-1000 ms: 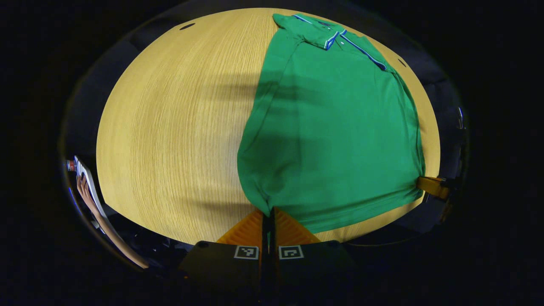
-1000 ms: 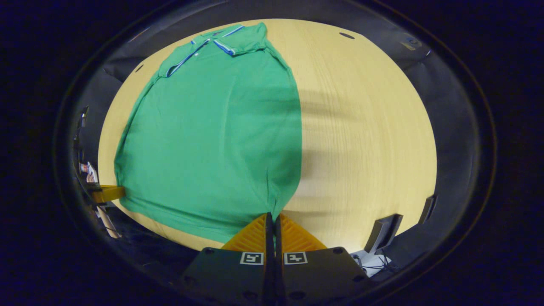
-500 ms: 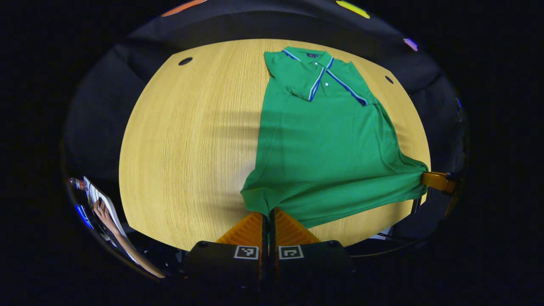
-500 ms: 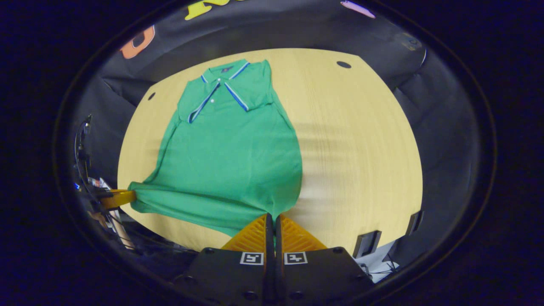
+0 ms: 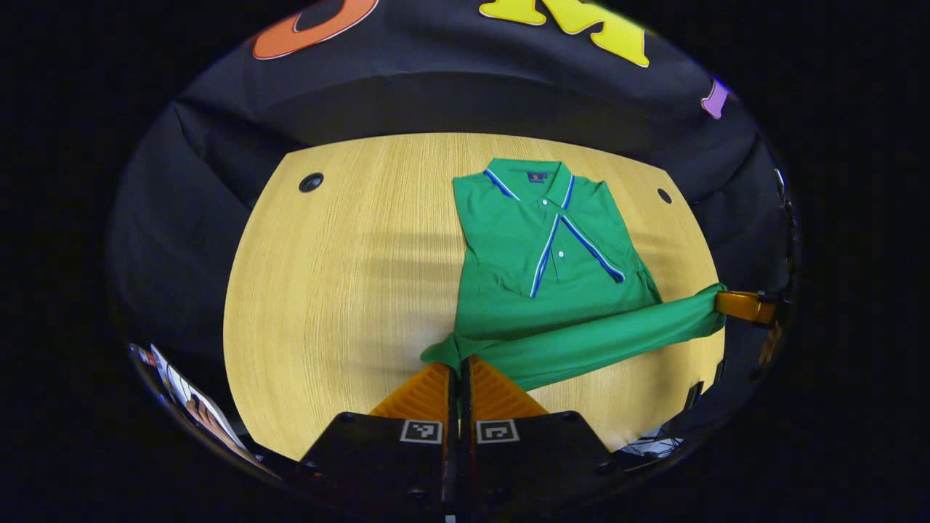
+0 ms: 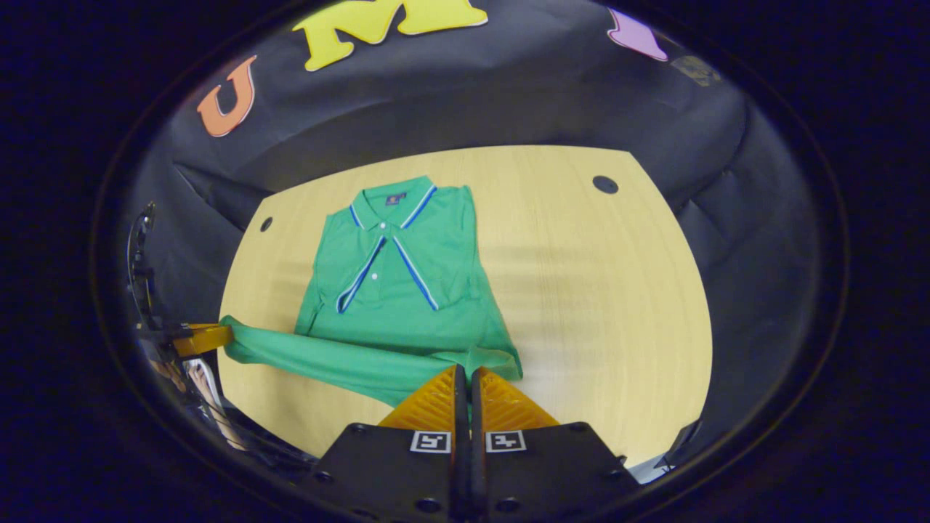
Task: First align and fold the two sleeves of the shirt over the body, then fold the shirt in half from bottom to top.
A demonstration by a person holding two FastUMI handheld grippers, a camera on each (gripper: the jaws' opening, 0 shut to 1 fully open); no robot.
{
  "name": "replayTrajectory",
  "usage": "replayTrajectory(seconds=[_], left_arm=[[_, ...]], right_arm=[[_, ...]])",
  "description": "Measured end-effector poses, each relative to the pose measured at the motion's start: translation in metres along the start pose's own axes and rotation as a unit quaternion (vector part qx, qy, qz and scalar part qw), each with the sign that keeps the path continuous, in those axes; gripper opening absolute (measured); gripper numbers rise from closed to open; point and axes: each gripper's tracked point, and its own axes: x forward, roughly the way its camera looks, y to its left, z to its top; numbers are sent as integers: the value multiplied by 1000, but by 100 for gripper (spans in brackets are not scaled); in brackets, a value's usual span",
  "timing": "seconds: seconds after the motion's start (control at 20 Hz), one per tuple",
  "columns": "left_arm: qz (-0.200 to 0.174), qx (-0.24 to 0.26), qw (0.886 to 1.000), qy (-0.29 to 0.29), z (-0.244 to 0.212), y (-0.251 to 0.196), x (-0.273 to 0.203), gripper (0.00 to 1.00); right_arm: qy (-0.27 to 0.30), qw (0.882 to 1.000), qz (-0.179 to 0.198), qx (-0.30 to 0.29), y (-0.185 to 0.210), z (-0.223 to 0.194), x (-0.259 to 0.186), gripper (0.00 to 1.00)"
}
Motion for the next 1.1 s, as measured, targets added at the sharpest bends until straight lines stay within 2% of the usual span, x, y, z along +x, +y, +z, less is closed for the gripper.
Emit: replayTrajectory(seconds=[0.2,0.25,0.3,0.6,0.7,0.85,0.95,1.1], left_arm=[[13,5,999,-36,53,9,25,3],[17,6,999,-47,67,12,33,3],[20,8,998,-59,81,15,42,3],[23,1,994,-105,147,21,97,3],[34,17,991,-128,169,27,113,3],[30,-1,987,-157,202,27,134,3],[24,-18,984,-173,217,26,147,3],[40,-4,983,-178,223,31,171,3]], right_arm=[[-28,1000,-12,-6,5,53,27,3],[-35,999,-15,-7,5,62,37,6],[-45,999,-16,-6,6,74,44,3],[-91,995,-29,5,0,147,106,3],[-113,993,-23,1,0,172,125,0],[-156,988,-12,-9,-2,210,149,3],[-178,984,-12,-7,-2,223,165,3],[-169,985,-23,-22,-5,227,200,3]])
